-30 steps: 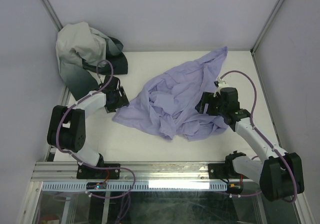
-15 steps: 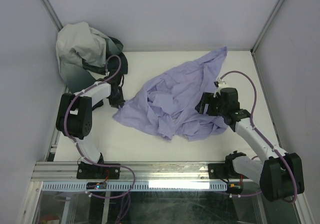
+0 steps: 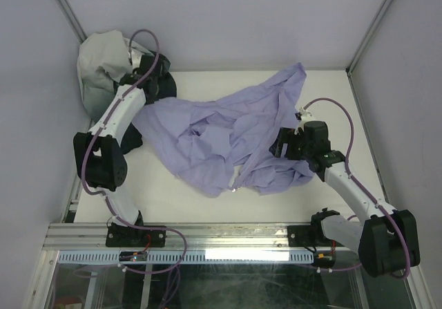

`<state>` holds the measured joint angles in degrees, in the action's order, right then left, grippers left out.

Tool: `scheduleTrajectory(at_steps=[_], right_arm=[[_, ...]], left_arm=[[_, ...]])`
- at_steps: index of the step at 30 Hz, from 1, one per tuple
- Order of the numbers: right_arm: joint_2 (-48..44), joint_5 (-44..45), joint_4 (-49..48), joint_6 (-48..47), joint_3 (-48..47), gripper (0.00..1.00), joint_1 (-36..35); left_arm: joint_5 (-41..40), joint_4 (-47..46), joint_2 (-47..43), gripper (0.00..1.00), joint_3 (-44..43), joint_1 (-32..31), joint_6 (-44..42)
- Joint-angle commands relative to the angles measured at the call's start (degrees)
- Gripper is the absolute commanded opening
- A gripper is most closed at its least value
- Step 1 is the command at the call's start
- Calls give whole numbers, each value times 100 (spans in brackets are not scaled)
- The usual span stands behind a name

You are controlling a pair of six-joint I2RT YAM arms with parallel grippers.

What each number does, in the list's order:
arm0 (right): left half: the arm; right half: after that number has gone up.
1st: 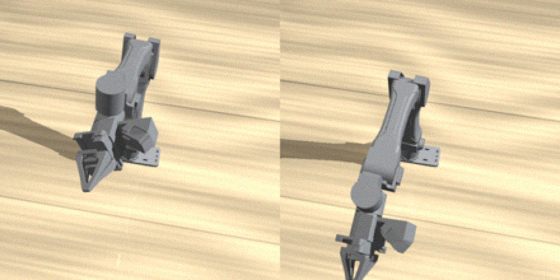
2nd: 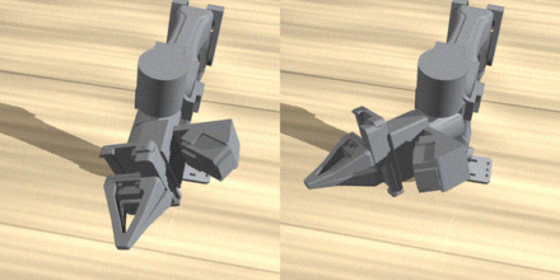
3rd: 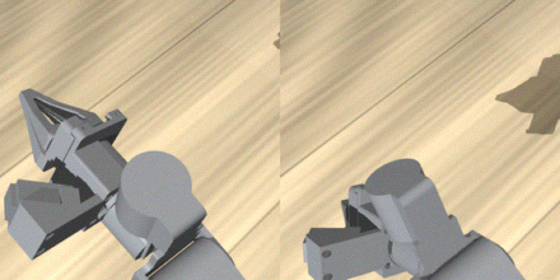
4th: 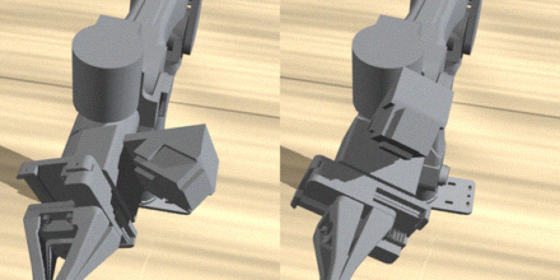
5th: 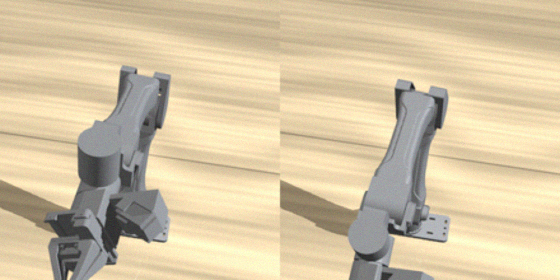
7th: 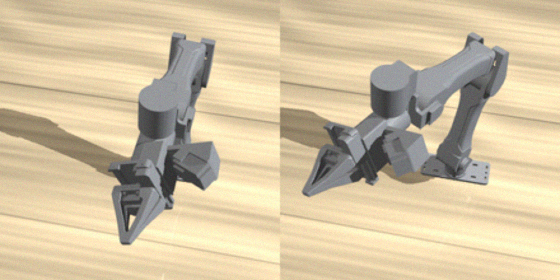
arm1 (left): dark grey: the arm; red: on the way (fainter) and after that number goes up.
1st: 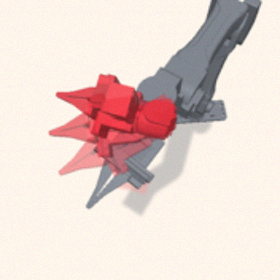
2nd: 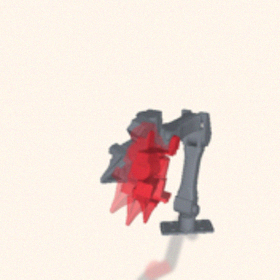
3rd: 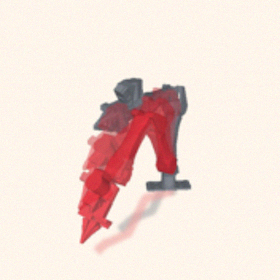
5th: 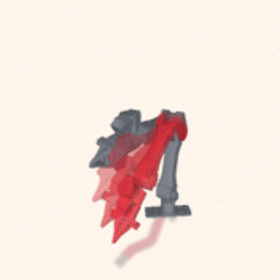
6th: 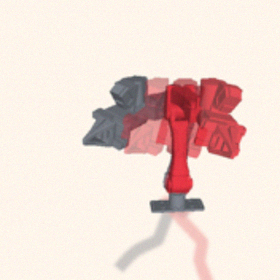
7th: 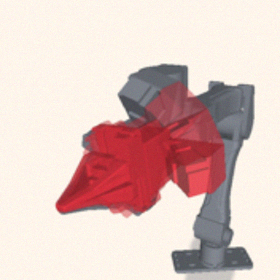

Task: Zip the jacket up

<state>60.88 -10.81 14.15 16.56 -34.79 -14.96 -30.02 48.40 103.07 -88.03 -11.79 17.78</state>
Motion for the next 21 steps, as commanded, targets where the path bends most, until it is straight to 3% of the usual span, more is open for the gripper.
scheduleTrajectory(at_steps=[1,5,8,12,21], right_arm=[[24,-1,-255,-23,-24,81,-55],[36,10,-262,-24,-15,81,-65],[83,17,-273,-28,-34,80,-68],[146,56,-278,-30,-31,80,-83],[218,145,-329,-25,-27,80,-104]], left_arm=[[-1424,560,-394,0,-1499,62,-259],[-1755,989,-301,0,-2612,-1,-352],[-1571,1043,-493,0,-2691,-417,-415],[-1374,1307,-754,0,-2361,-1278,-127],[1058,926,-1877,0,-440,-2600,1001]])
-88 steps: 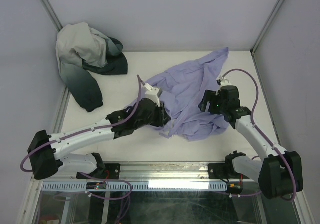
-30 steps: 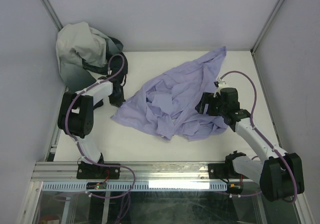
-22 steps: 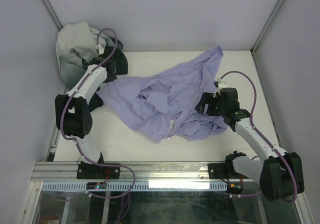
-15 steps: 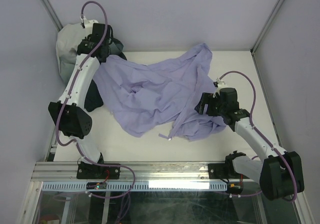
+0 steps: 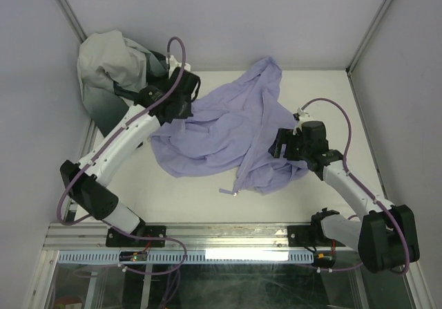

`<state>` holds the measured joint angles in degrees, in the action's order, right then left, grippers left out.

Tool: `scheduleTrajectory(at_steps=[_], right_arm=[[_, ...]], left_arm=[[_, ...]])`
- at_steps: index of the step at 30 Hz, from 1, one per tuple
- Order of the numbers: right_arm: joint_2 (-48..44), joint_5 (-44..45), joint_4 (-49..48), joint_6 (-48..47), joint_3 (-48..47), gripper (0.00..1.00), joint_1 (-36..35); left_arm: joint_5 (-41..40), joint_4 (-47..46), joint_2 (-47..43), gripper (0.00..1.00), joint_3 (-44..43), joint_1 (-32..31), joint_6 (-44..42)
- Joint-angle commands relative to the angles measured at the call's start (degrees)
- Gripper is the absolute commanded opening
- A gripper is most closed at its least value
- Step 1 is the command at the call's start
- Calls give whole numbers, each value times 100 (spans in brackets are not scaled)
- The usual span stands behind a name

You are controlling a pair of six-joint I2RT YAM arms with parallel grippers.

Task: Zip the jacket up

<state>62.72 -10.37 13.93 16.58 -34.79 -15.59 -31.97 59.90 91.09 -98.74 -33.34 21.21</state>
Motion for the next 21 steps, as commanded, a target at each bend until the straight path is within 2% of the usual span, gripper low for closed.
scheduleTrajectory(at_steps=[1,4,7,11,13,16,21], right_arm=[[46,110,-317,-28,-32,80,-47],[63,126,-287,-30,-52,80,-62],[16,176,-291,-41,-58,80,-59],[117,150,-308,-40,-75,80,-75],[168,110,-300,-40,-92,80,-96],[85,78,-321,-55,-93,79,-134],[77,-52,-299,-124,-294,79,-255]], left_arm=[[1496,-336,-785,0,852,-674,809],[2209,-780,-878,0,1487,-1463,1267],[2789,-1645,-1037,0,2163,-2327,1758],[3385,-2542,-586,2,2692,-2866,2002],[3339,-2601,-468,8,2775,-2888,2006],[3087,-2803,-639,32,2904,-2884,1946],[2593,-2989,-1242,49,3081,-2735,1705]])
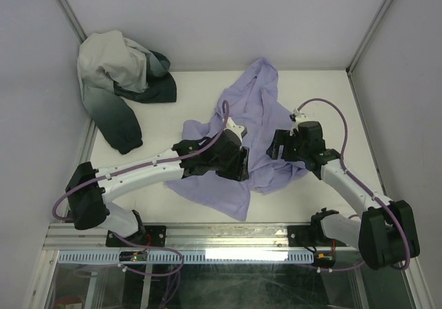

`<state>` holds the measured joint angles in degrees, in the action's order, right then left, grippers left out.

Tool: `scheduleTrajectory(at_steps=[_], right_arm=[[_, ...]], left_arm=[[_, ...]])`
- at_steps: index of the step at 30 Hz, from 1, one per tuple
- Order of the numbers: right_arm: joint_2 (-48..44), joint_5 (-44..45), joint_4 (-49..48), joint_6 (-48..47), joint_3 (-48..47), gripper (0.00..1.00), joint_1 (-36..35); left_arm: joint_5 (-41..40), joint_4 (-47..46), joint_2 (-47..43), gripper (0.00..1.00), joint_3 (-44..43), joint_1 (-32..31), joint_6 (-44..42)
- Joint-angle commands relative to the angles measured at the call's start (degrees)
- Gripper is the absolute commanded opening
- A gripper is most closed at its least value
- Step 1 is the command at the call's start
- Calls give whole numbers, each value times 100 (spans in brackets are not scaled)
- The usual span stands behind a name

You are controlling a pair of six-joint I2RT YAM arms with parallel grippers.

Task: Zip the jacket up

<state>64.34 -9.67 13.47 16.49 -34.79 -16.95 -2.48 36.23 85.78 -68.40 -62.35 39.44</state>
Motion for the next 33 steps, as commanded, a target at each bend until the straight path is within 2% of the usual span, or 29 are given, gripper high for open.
scheduleTrajectory(at_steps=[1,6,9,15,21,26,30,33], right_arm=[[-36,-157,-236,-113,-380,79,-156],[478,-249,-214,-116,-1033,79,-553],[964,-104,-293,-163,-1613,78,-902],[2436,377,-295,-308,-3137,76,-1395],[4160,720,-81,-560,-4878,75,-1721],[5469,860,283,-678,-6265,71,-1832],[6133,868,552,-713,-6972,69,-1834],[6389,921,608,-754,-7179,62,-1833]], left_arm=[[-432,-682,-829,50,136,292,-122],[-422,-1195,-1367,53,881,1316,-101],[-766,-1443,-1631,54,1253,1860,-62],[-1645,-1639,-1864,69,1706,2753,10],[-1491,-2012,-1526,77,1836,3486,-70],[-1024,-2385,-1033,79,1761,4034,-98],[-520,-2635,-489,78,1579,4159,-63],[-108,-2783,11,76,1418,4161,-113]])
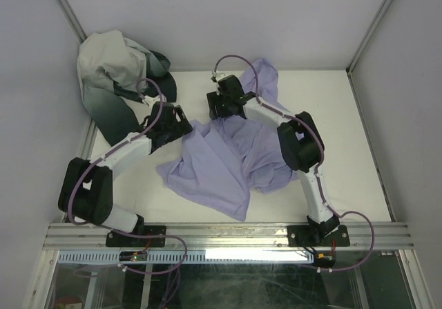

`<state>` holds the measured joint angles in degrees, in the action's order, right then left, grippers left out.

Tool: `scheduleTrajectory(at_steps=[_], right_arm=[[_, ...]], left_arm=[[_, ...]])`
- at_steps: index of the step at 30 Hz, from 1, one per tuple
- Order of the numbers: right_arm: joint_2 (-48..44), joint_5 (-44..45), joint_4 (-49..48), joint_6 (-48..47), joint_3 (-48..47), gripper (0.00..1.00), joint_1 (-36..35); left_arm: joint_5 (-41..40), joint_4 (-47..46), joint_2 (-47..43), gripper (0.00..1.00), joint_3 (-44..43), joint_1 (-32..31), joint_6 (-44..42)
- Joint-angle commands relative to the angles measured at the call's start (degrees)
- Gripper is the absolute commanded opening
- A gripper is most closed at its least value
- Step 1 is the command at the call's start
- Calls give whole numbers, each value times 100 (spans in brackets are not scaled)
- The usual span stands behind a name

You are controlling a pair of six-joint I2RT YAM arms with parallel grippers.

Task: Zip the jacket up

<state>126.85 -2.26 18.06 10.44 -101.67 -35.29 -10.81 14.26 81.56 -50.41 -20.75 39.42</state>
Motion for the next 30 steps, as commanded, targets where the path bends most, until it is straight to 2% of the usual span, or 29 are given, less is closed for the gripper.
scheduleTrajectory(at_steps=[1,3,6,8,10,15,20,25,28,30], right_arm=[[187,239,149,-170,-520,59,9],[245,346,150,-243,-557,44,28],[180,389,210,-261,-628,15,117],[-1,313,240,-230,-627,0,248],[-294,-126,177,-112,-555,0,507],[-1064,-1375,-602,604,-36,0,1264],[-1072,-1832,-1047,1202,61,0,1783],[-521,-2035,-1077,1535,-228,2,1935],[-371,-2200,-661,1510,-526,12,1953],[-579,-2311,-564,1442,-397,22,1967]], left_arm=[[837,-595,583,75,-443,-3,-129],[1044,-625,853,69,-515,1,-156],[1087,-729,1038,47,-491,5,-188],[1022,-772,992,25,-421,37,-185],[923,-840,785,0,-322,104,-193],[211,-765,-242,0,105,367,50],[-805,-701,-1312,0,571,551,190],[-1468,-564,-1122,0,529,578,142],[-1746,-477,-780,0,324,645,115],[-1862,-402,-648,0,176,670,86]])
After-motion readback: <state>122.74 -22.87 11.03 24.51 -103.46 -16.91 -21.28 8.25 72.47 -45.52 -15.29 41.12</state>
